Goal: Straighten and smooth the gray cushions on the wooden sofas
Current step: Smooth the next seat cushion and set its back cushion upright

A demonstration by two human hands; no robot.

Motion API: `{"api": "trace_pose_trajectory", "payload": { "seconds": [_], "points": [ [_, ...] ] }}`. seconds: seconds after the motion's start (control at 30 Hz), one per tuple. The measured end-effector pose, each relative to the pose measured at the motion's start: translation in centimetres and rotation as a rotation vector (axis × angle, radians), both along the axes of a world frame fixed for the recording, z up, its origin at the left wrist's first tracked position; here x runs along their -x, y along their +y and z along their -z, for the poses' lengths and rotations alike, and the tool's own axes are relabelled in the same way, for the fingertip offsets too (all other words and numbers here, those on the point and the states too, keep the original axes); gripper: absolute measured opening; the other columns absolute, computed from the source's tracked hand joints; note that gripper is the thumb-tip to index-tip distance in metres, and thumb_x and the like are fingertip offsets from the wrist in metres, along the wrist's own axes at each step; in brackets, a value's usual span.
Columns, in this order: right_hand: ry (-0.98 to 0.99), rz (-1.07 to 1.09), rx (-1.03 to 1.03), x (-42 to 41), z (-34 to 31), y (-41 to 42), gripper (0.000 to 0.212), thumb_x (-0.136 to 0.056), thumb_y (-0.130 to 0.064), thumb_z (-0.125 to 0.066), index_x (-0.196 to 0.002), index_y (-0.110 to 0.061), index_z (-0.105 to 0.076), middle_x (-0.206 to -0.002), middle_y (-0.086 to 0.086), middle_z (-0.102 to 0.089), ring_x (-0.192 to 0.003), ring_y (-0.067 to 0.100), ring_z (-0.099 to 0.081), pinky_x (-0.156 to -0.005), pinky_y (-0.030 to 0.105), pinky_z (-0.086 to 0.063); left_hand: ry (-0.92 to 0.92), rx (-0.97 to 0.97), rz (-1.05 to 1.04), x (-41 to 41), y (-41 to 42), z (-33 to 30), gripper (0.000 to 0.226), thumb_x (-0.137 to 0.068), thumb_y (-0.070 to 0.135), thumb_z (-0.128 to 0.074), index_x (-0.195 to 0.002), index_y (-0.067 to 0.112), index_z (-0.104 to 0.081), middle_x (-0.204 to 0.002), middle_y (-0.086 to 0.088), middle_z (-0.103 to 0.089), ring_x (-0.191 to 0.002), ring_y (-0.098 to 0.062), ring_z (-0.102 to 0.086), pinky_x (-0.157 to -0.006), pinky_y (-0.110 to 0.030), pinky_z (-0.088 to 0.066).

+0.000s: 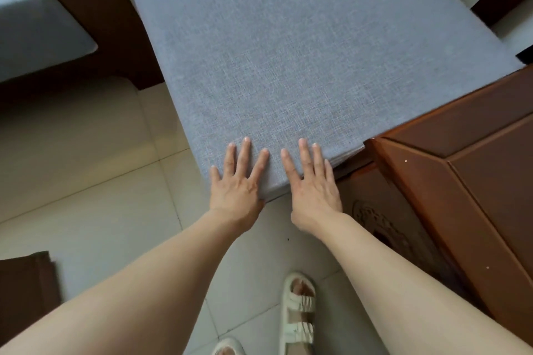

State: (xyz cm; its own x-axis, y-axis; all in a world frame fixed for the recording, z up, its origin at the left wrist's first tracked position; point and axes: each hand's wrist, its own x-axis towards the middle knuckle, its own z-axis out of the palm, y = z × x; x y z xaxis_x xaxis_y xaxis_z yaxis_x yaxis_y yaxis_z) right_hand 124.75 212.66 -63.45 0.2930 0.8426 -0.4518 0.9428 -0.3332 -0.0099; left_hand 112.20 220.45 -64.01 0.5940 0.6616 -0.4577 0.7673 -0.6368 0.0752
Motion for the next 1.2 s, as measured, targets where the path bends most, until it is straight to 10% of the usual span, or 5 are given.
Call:
{"api": "trace_pose_trajectory", "payload": {
  "seconds": [0.33, 0.53, 0.97, 1.2],
  "points": [
    [-0.068, -0.025, -0.246, 0.0, 3.7, -0.7, 0.114, -0.077, -0.027, -0.062, -0.144, -0.026, 0.030, -0.150, 0.014, 0.037, -0.139, 0.037, 0.031, -0.115, 0.049, 0.014, -0.234, -0.180, -0.128, 0.3, -2.0, 3.2, 0.089, -0.092, 0.043, -0.054, -0.150, 0.033, 0.013, -0.157, 0.001, 0.023, -0.145, -0.023, 0.020, -0.116, -0.048, 0.000],
    [-0.063, -0.057, -0.629, -0.8, 7.5, -0.9, 0.112, -0.059, -0.024, -0.073, -0.149, -0.025, -0.007, -0.159, 0.016, -0.004, -0.145, 0.037, 0.003, -0.116, 0.049, 0.005, -0.439, -0.550, -0.164, -0.5, -5.0, 7.6, 0.071, -0.078, 0.017, -0.056, -0.145, 0.017, -0.032, -0.154, -0.006, -0.031, -0.140, -0.031, -0.029, -0.107, -0.056, -0.028],
    [-0.097, -0.252, -1.323, -3.6, 13.7, -0.3, 0.069, -0.074, -0.016, -0.058, -0.140, -0.017, -0.037, -0.142, 0.014, -0.043, -0.137, 0.035, -0.032, -0.116, 0.053, -0.015, -0.644, -1.138, 0.023, -0.1, -4.3, 14.1, 0.075, -0.073, 0.019, -0.062, -0.142, 0.011, -0.033, -0.146, -0.010, -0.033, -0.134, -0.029, -0.032, -0.108, -0.047, -0.014],
    [-0.218, -0.332, -1.375, -4.7, 16.7, -0.7, 0.086, -0.075, -0.017, -0.059, -0.149, -0.019, -0.017, -0.155, 0.015, -0.014, -0.146, 0.034, -0.009, -0.118, 0.051, -0.006, -0.591, -1.235, 0.092, -0.2, -4.2, 15.9, 0.085, -0.070, 0.021, -0.063, -0.147, 0.014, -0.026, -0.156, -0.009, -0.017, -0.146, -0.027, -0.010, -0.111, -0.051, -0.008]
  ]
}}
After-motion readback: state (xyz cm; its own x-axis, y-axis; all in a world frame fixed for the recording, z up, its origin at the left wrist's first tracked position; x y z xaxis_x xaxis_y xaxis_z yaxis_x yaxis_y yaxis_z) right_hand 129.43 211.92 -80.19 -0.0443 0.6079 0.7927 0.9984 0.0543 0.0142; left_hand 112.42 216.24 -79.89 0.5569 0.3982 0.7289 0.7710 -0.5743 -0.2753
